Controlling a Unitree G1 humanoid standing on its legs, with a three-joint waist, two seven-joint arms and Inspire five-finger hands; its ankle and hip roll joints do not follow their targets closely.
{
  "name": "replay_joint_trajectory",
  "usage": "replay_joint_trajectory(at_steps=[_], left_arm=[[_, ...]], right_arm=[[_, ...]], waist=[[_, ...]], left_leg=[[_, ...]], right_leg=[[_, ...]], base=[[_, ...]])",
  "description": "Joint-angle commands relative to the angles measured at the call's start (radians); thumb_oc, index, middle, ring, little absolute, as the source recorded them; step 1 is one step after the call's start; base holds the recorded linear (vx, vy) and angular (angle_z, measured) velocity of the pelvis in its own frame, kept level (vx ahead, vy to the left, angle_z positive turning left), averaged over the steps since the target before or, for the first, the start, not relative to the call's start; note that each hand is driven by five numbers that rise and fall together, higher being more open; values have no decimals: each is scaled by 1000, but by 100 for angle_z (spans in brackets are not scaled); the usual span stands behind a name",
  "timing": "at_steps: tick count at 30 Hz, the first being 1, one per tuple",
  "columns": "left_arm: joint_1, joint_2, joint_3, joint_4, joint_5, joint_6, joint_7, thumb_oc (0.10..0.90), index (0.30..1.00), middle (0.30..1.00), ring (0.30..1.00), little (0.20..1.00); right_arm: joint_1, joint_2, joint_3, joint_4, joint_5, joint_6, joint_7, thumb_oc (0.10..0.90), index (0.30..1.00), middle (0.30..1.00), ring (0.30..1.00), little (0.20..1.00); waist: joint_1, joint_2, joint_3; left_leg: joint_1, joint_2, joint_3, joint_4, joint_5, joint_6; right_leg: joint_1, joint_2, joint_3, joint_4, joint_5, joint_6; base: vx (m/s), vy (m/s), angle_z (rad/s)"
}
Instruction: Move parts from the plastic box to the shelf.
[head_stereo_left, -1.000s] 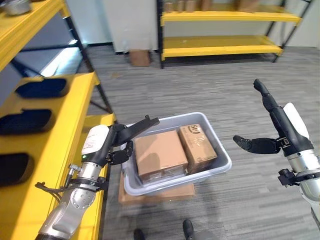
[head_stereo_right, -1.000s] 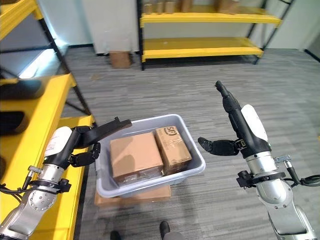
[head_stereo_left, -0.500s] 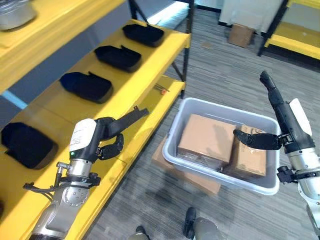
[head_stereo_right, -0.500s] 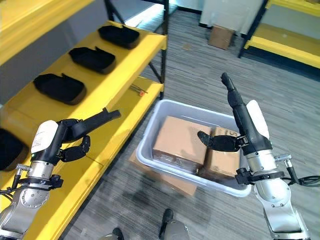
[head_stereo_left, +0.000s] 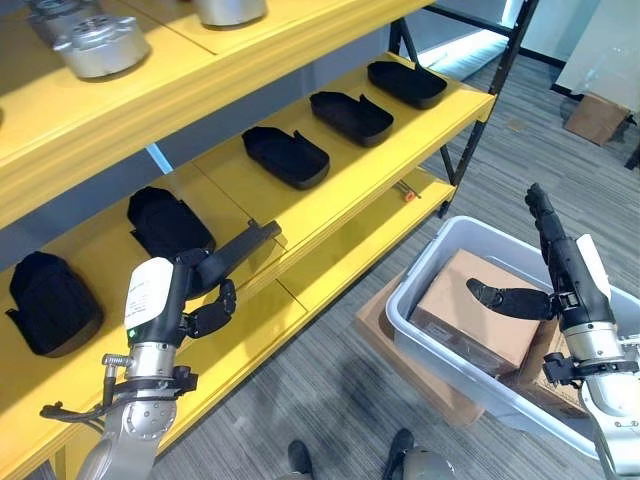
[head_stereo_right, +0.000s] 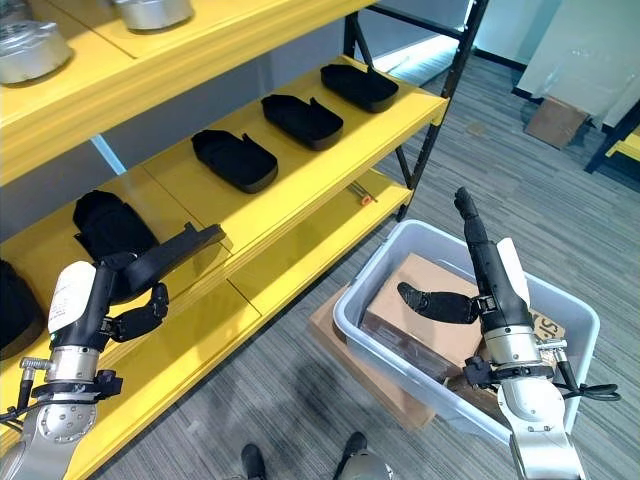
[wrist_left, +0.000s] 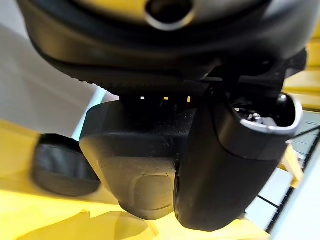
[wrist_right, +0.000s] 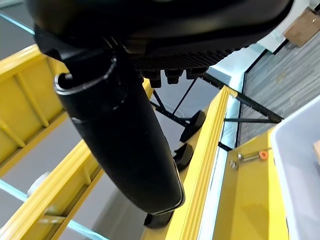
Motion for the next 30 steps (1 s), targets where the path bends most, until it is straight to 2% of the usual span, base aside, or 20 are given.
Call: replay_joint_trajectory(at_steps=[1,6,10,11,13,14,15,16,17,19,20,22,25,28,30], left_arm=[[-76,34,167,-105,13,-67,128,400,300,300,300,300],[-64,39,169,-94,22,-63,123,400,300,300,300,300],[-79,48,151,-74,19,-62,121,400,300,300,300,300],[-88,57,143,-67,22,-60,124,400,300,300,300,300],[-90,59,143,-66,26,-60,126,400,300,300,300,300],[-90,60,140,-65,28,-59,127,400,300,300,300,300],[-95,63,138,-63,26,-57,128,400,300,300,300,300],[-100,65,128,-63,21,-58,127,400,300,300,300,300],[-102,66,123,-61,19,-59,125,400,300,300,300,300],[-103,64,103,-56,23,-61,108,400,300,300,300,300],[-103,63,94,-56,25,-62,95,400,300,300,300,300],[-104,57,81,-56,29,-61,83,400,300,300,300,300],[-118,47,54,-50,29,-67,67,400,300,300,300,300],[-123,29,32,-48,16,-75,57,400,300,300,300,300],[-107,12,29,-52,-6,-80,53,400,300,300,300,300]], right_arm=[[-83,-17,-7,-30,58,-65,-12,900,1000,1000,1000,1000],[-78,2,3,-25,37,-57,-7,900,1000,1000,1000,1000],[-82,20,4,-26,5,-56,-19,900,1000,1000,1000,1000],[-84,29,7,-22,-3,-55,-24,900,1000,1000,1000,1000],[-88,33,11,-18,-14,-53,-29,900,1000,1000,1000,1000],[-89,38,15,-15,-14,-51,-29,900,1000,1000,1000,1000],[-93,43,21,-7,-19,-52,-32,900,1000,1000,1000,1000],[-97,47,27,-4,-23,-52,-35,900,1000,1000,1000,1000],[-95,49,30,-2,-25,-53,-33,900,1000,1000,1000,1000],[-74,47,29,-1,-23,-55,-18,900,1000,1000,1000,1000],[-60,45,25,-8,-19,-57,-9,900,1000,1000,1000,1000],[-40,41,15,-14,-11,-63,-2,900,1000,1000,1000,1000],[-8,38,-10,-21,-8,-70,-3,900,1000,1000,1000,1000],[17,38,-27,-26,-5,-71,-5,900,1000,1000,1000,1000],[32,38,-35,-34,-2,-70,-2,900,1000,1000,1000,1000]], waist=[[14,-33,-86],[33,-48,-89],[27,-59,-81],[23,-61,-79],[24,-62,-81],[23,-60,-81],[14,-61,-81],[-5,-61,-73],[-24,-57,-69],[-54,-56,-74],[-65,-60,-77],[-73,-68,-84],[-93,-76,-96],[-96,-78,-102],[-90,-79,-109]], left_leg=[[87,-9,-13,6,-144,-6],[66,-58,-60,-4,-148,19],[54,-96,-101,-3,-154,43],[51,-113,-116,-8,-153,51],[49,-122,-124,-9,-156,59],[49,-128,-132,-11,-158,63],[50,-133,-141,-11,-162,68],[43,-138,-147,-11,-141,78],[45,-138,-159,-11,-137,81],[47,-143,-177,-11,-124,86],[49,-151,-193,-11,-121,88],[46,-172,-223,-11,-117,93],[45,-193,-264,-11,-112,91],[39,-190,-271,-11,-105,80],[39,-184,-264,-11,-104,74]], right_leg=[[77,-5,10,-142,41,57],[95,-35,12,-179,87,90],[92,-67,57,-166,134,121],[86,-78,87,-156,157,133],[84,-84,95,-151,155,135],[81,-83,115,-139,152,132],[65,-75,165,-110,141,127],[35,-48,240,-91,140,105],[10,-2,332,-74,110,93],[-30,131,498,-26,22,59],[-40,187,557,-11,-4,51],[-47,264,612,-4,-23,28],[-21,316,681,-57,-20,6],[8,304,688,-131,12,11],[29,287,652,-172,22,11]], base=[[17,156,20],[24,187,30],[30,196,58],[22,192,59],[27,160,50],[48,110,30],[-2,159,23],[-4,147,24],[-6,153,63],[72,109,57],[80,61,13],[72,33,46],[52,-29,83],[-13,-81,76],[13,-95,25]])
